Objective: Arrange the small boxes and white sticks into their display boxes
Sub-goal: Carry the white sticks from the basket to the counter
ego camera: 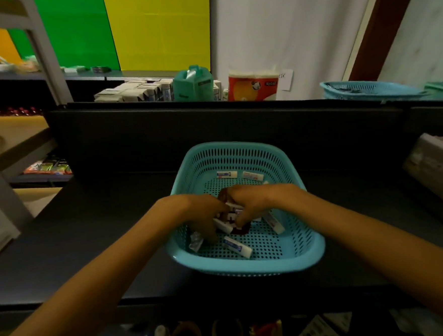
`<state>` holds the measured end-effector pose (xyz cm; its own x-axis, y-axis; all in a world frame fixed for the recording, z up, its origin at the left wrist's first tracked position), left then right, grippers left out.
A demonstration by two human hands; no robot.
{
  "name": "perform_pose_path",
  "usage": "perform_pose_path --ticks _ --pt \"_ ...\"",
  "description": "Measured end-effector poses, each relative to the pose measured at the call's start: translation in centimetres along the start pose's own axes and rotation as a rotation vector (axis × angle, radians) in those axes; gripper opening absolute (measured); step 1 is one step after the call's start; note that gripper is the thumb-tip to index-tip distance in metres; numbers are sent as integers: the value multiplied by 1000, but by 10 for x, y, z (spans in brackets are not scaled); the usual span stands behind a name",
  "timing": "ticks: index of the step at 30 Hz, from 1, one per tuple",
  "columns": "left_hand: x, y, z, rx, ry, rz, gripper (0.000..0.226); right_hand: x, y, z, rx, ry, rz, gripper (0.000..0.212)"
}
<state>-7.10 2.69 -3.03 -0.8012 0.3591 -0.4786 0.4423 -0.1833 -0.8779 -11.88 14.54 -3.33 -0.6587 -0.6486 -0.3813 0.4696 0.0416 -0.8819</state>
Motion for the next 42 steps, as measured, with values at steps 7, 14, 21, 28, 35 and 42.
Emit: perform_pose_path --ticks 7,14,21,28,35,42 --pt "-7 -1 -6 31 27 6 80 3 0 -6 23 12 3 37" --pt "-5 2 0 -15 3 12 77 -21 -29 -14 100 9 -248 15" --pt "5 0 4 -44 25 -51 51 -48 -7 -20 -37 289 -80 30" --pt "2 0 6 -47 -27 -61 66 -43 14 -13 -140 349 -11 32" --pt "4 5 2 -41 -3 -15 84 -37 18 -14 -97 343 11 41" --pt "6 7 -3 11 37 37 56 -35 18 -15 -83 280 53 38"
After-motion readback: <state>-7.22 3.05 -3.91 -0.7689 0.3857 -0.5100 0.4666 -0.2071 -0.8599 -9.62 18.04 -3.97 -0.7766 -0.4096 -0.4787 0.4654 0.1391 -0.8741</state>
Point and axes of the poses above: each hand's wrist, its own x-axis towards the middle knuckle, its own y-axis out of the palm, z = x × y, the point moved 3 cm from there along x, towards the middle knuckle, and after that the axes turned 6 degrees about x, right-handed, at the moved point
